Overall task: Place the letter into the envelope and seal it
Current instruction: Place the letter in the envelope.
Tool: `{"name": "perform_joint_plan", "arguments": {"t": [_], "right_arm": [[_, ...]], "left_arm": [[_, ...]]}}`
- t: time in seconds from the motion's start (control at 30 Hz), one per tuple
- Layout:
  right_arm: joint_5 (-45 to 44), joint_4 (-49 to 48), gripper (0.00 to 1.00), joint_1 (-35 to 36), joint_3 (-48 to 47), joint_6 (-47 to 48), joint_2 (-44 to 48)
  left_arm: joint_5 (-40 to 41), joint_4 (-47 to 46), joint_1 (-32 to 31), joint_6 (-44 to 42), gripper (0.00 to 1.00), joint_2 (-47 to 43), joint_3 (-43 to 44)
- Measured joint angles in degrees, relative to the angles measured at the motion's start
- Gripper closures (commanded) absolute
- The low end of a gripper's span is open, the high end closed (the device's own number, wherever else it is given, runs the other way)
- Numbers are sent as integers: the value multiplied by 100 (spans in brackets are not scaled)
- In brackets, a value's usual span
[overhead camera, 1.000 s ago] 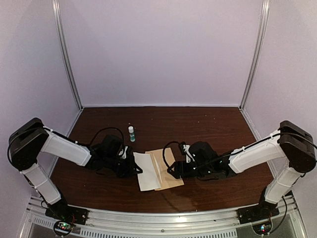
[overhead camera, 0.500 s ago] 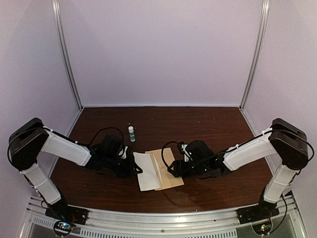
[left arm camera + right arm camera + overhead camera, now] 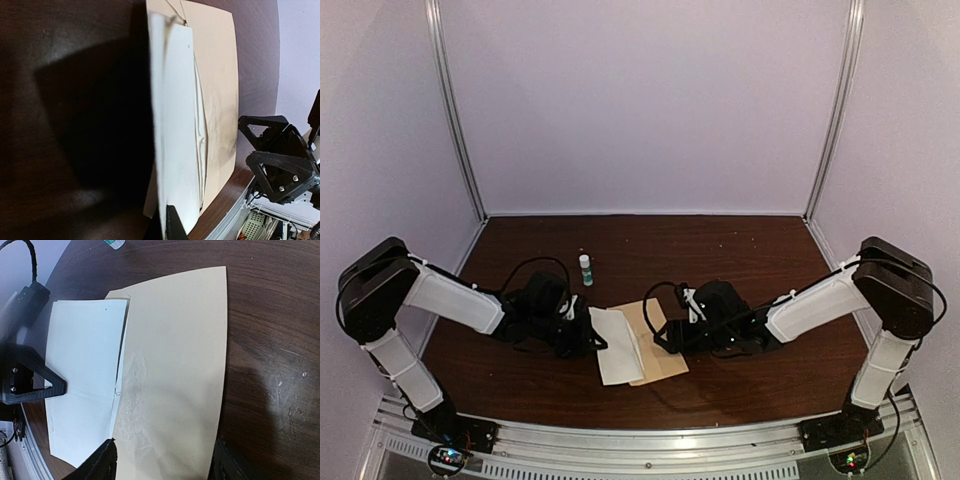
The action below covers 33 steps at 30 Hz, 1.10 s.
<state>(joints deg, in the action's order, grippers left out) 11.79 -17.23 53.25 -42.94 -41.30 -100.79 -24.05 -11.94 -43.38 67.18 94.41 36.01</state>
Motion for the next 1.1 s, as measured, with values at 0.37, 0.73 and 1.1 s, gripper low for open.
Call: {"name": "perform_joint_plan", "arguments": {"t": [0.37, 0.73, 1.1], "right_arm": [[153, -140, 34, 2, 0, -118, -50], [304, -280, 35, 136, 63, -304, -50], [387, -466, 35, 267, 131, -437, -68]], "left_arm": [[-22, 2, 22, 0, 100, 55, 0], [-55, -44, 22, 9, 100, 59, -11], [-151, -251, 22, 31, 100, 114, -76]]}}
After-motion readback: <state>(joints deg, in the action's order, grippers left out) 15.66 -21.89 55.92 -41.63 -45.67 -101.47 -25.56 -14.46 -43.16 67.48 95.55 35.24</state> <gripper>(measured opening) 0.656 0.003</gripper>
